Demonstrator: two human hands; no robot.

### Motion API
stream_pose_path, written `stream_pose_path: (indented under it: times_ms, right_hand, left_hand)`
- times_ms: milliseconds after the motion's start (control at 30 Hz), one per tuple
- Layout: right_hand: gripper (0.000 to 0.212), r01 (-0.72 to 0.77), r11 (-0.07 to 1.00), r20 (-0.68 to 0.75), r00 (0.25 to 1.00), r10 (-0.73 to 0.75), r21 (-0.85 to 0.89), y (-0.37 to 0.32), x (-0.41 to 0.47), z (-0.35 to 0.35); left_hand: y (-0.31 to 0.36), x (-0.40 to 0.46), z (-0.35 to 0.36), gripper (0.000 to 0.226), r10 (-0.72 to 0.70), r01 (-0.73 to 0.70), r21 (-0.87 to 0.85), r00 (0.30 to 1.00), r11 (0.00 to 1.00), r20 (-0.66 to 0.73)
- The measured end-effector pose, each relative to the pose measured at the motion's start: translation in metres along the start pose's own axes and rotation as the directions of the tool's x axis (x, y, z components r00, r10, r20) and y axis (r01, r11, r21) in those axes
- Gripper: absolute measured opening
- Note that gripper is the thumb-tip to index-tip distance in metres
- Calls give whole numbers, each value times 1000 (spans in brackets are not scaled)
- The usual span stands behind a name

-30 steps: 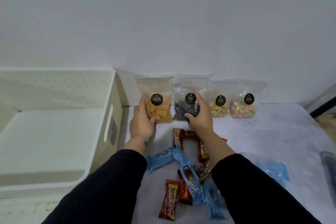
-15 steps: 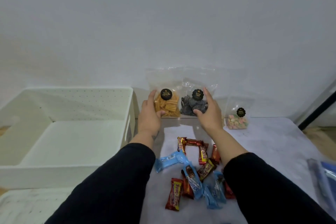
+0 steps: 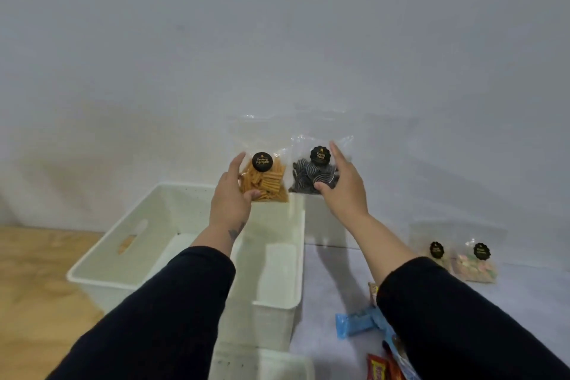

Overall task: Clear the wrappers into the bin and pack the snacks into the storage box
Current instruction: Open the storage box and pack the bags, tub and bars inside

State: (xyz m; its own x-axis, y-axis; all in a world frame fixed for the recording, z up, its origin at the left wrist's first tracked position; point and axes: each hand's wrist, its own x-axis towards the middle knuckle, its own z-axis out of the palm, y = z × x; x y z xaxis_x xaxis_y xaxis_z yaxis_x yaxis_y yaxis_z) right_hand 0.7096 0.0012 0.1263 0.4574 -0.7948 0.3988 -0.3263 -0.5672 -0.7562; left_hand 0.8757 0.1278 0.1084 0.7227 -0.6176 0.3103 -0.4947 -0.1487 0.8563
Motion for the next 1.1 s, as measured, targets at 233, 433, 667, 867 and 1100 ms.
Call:
stream_pose_path:
  times_ms: [233, 433, 667, 867, 1100]
  right_hand:
    - [88, -65, 998, 211, 975, 65, -7, -44, -23, 116]
    - [92, -247, 969, 319, 919, 233, 4, -32, -30, 193]
    - [89, -393, 918, 394, 854, 340, 59, -3, -33, 247]
    - [78, -387, 920, 377, 846, 378, -56, 12, -28, 277]
    - [74, -359, 925, 395, 837, 379, -127, 11, -23, 283]
  left_hand:
    - [-86, 18, -89, 100, -204, 200, 79, 978, 977, 47]
    - [-154, 38, -105, 111, -349, 307, 196, 905, 931, 244]
    - [-196, 59, -96, 100, -402, 314, 286, 852, 905, 335]
    - [-227, 68, -90, 90, -363, 222, 472, 903, 853, 229]
    - [-220, 66, -78, 71, -363, 257, 577, 929, 775, 74]
